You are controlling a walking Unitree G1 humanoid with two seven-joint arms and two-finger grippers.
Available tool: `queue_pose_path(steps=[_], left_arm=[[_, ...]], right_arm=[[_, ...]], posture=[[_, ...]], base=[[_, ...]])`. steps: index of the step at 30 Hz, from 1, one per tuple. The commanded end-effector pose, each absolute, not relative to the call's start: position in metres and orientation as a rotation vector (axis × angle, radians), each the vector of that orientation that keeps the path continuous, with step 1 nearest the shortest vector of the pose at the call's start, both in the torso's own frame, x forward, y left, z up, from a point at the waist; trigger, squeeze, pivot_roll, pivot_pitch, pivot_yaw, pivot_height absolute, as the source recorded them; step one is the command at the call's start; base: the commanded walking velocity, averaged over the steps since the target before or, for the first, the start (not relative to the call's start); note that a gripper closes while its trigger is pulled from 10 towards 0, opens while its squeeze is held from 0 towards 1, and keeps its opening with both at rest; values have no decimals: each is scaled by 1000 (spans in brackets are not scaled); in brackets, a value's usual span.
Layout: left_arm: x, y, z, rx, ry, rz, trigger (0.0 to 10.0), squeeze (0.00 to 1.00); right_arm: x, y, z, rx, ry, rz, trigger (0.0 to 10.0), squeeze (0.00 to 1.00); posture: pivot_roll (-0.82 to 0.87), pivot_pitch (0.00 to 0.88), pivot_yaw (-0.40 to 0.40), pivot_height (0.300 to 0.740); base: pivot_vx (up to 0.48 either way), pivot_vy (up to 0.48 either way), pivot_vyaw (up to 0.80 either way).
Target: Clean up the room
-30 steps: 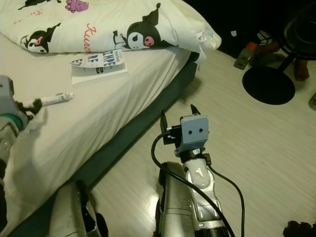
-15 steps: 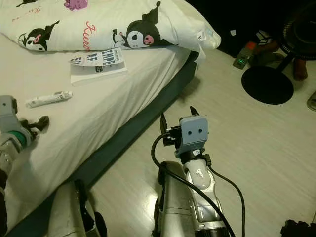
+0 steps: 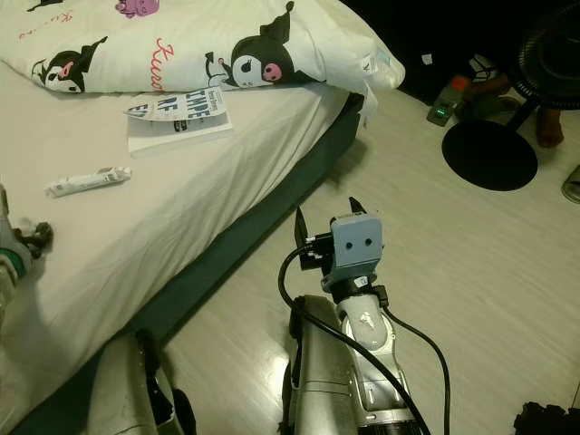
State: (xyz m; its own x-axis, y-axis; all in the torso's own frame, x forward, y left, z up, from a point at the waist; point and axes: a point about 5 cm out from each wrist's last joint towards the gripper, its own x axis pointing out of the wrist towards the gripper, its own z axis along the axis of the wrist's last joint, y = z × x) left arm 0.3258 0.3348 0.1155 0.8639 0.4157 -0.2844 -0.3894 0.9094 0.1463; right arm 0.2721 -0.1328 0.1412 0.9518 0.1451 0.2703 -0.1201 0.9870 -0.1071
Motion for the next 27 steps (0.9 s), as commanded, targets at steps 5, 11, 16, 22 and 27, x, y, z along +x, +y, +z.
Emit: queue_pose_path(steps=[5,11,16,22,27], left_arm=[[309,333,91,139,398,343,0,0],[306,329,88,153,386,334,0,0],[318,313,109,97,261,288,0,0],[332,276,143,-6,112,132,0,0],[332,206,191,-119,-49,-200,10000,0]], right_arm=[[271,-134,140,-79,-270,136,10000,0],[275,-136,141,-69,-262,133,10000,0],[279,-137,144,-73,-268,137,10000,0],[282,-137,149,-69,-281,139,10000,0],[284,-135,152,-52,-289,140,10000,0]], posture=[[-119,212,64,540],[-112,215,59,540],[-103,217,54,540],[-98,211,53,540],[-97,204,56,540]], base=[[0,0,0],[0,0,0],[0,0,0],[0,0,0],[0,0,0]])
